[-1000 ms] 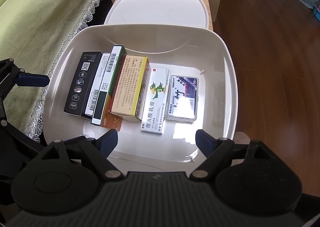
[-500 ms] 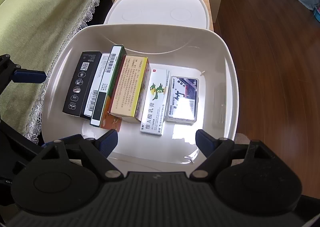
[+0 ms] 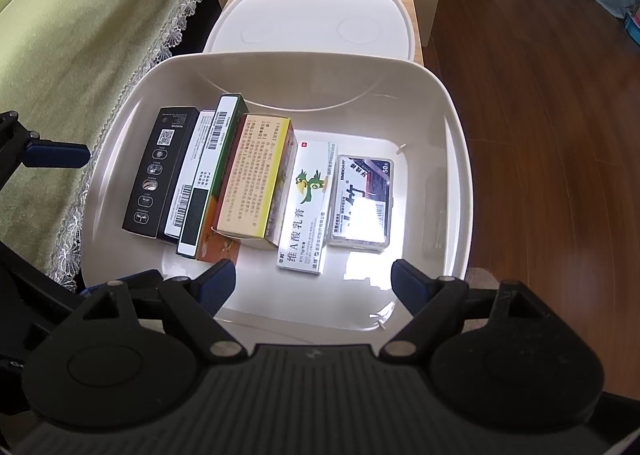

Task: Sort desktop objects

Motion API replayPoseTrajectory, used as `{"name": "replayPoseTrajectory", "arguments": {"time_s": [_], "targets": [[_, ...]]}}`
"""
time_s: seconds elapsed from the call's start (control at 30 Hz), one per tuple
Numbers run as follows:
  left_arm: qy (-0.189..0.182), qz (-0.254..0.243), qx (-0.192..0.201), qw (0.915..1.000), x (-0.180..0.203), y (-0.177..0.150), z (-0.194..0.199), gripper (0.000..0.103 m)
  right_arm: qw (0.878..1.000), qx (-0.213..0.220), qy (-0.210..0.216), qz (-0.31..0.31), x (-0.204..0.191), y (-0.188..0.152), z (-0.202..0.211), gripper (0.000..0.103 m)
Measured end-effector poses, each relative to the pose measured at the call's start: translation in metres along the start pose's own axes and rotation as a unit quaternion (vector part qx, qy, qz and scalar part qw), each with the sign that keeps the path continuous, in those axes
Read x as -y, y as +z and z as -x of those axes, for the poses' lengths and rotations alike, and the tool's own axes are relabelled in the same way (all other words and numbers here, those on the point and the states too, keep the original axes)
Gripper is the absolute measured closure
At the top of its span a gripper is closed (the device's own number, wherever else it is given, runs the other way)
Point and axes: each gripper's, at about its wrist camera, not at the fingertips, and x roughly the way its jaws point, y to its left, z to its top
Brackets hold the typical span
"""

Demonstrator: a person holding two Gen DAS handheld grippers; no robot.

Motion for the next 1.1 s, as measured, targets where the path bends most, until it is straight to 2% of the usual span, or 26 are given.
{"name": "replayPoseTrajectory", "arguments": {"time_s": [0.37, 0.57, 1.1], "targets": [[0.004, 0.006, 0.008, 0.9999, -0.009, 0.0, 0.004, 0.0, 1.0, 0.009, -0.002, -0.003, 0.002, 0.002, 0.003, 0.021], [0.01, 0.026, 0.011, 0.9996, -0.023, -0.001, 0.006, 0.0, 1.0, 0.012, -0.005, -0.006, 0.006, 0.001, 0.004, 0.021], [0.004, 0.009, 0.002, 1.0, -0.017, -0.001, 0.0, 0.0, 1.0, 0.011, 0.002, -0.012, 0.011, 0.0, 0.004, 0.021]]}}
